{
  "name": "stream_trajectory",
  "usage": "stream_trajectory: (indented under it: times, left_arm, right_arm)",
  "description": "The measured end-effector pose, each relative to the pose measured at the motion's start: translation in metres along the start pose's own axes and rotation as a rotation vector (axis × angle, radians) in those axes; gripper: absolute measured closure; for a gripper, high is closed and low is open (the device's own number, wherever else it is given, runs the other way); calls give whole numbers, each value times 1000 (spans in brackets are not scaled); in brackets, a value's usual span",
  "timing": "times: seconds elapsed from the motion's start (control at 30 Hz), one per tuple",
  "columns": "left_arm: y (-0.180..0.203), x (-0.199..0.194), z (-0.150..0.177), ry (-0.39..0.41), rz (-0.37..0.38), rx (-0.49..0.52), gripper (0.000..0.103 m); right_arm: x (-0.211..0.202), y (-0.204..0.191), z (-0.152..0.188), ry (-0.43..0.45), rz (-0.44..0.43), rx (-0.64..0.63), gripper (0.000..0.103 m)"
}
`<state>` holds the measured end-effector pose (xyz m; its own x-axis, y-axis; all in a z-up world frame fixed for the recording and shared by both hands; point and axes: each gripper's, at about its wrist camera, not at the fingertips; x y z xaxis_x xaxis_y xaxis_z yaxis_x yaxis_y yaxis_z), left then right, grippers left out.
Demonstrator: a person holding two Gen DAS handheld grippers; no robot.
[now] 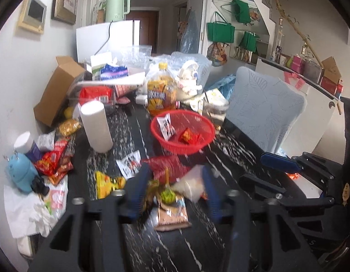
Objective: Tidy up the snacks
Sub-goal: 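Withdraw both tools from the basket back over the snack pile, then grasp the green-wrapped lollipop by its yellow stick with the left tool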
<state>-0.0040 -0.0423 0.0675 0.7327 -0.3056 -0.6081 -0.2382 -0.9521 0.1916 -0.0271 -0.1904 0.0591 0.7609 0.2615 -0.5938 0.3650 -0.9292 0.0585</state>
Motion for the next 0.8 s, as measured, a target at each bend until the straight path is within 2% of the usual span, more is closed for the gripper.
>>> stream_trajectory:
  times: [0.1, 0.33, 0.5, 0.67, 0.73, 0.8]
  left_arm:
    - [-3, -1, 11, 0, 0, -6, 37]
    - [-14, 4, 36, -31, -26, -27, 37]
    - [-20, 16, 56, -65, -16, -34, 37]
    - [-30, 34, 72, -119, 30, -92, 37]
    - [-31, 41, 75, -125, 26, -98, 37]
    - [-32, 47, 76, -129, 23, -101, 37]
  right_arm:
    - [-1, -8, 11, -10, -23, 1, 50]
    - [12, -19, 35, -35, -59, -8, 49]
    - [32, -21, 59, -96, -89, 12, 49]
    - [47, -14, 74, -137, -84, 30, 48]
    - [51, -8, 77, -139, -82, 38, 43]
    - [57, -3, 79, -152, -73, 46, 43]
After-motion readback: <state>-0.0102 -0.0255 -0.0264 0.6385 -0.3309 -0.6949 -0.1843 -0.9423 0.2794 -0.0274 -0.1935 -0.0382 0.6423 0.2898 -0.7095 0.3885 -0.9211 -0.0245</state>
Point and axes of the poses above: each gripper's, at about its wrist camera, not at the fingertips, and x roughly the way its jaws point, y to its right, z to its underside, and after that the axes turned 8 degrees about -x, right-handed
